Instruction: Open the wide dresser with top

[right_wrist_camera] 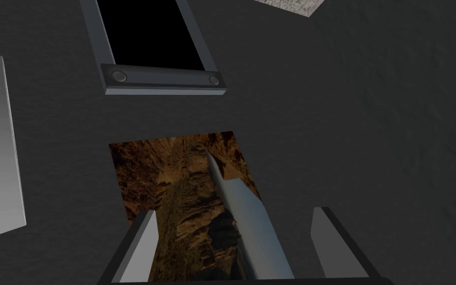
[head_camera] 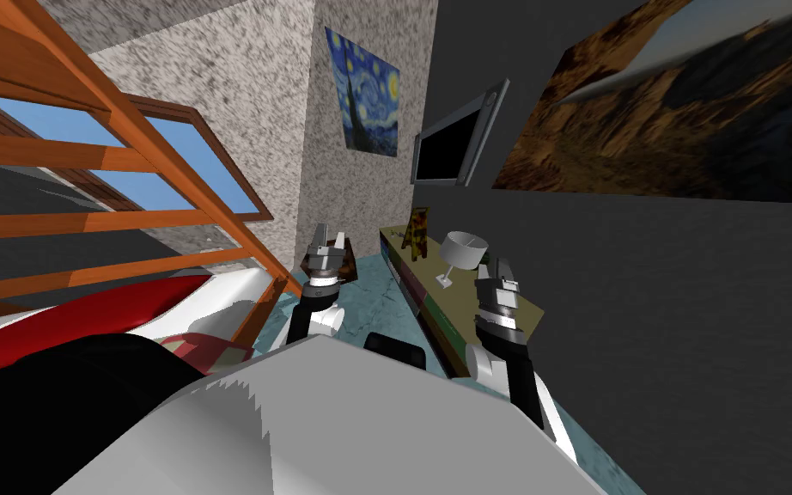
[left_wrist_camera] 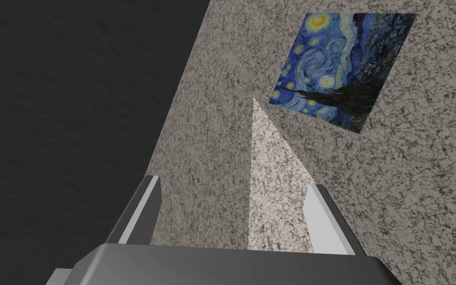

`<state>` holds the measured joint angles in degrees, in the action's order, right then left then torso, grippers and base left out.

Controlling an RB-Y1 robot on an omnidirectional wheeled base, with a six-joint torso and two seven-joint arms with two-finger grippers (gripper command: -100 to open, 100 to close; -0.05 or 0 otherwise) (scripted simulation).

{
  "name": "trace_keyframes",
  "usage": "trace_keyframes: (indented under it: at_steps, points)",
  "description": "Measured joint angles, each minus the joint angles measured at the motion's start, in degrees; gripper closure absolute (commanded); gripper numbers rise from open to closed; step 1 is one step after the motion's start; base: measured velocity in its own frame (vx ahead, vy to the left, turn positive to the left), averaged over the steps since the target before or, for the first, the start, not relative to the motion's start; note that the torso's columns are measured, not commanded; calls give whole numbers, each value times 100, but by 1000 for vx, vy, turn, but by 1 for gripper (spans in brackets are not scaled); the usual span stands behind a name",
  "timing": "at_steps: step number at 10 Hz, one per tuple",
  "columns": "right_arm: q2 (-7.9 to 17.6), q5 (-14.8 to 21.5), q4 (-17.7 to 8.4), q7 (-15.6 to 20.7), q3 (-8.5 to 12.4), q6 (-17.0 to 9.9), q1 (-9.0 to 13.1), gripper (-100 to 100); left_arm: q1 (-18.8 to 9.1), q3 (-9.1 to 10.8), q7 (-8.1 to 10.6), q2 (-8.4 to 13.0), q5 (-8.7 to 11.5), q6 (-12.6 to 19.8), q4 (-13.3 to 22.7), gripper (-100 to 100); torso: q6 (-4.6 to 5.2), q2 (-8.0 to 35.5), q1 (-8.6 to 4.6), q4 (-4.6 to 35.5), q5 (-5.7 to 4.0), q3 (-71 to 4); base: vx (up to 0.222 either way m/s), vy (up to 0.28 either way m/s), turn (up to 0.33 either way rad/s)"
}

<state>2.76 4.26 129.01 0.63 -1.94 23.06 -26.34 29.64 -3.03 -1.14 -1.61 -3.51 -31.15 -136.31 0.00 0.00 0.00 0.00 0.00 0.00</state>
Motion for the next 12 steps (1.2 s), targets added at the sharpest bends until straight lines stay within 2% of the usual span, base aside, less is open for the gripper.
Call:
trace_keyframes:
  at_steps: [2,9,10,11,12]
  points:
    - [0,0,0,0,0,0,0,0,0,0,0,0,0,0,0,0,0,597,0,600,0,-1200,0,0,0]
    - [0,0,2,0,0,1,0,0,0,0,0,0,0,-1,-2,0,0,3539,0,3537,0,-7073,0,0,0]
    - [0,0,2,0,0,1,0,-100,0,0,0,0,0,-1,-2,0,0,3962,0,3960,0,-7919,34,38,27]
    - [112,71,-56,-9,-6,-124,15,-100,0,0,0,0,0,0,0,0,-1,4146,11,4147,3,-8318,85,68,29]
    - [193,183,-231,4,-46,-251,59,-100,1,-1,0,0,0,0,1,0,-1,4186,17,4199,5,-8439,92,103,24]
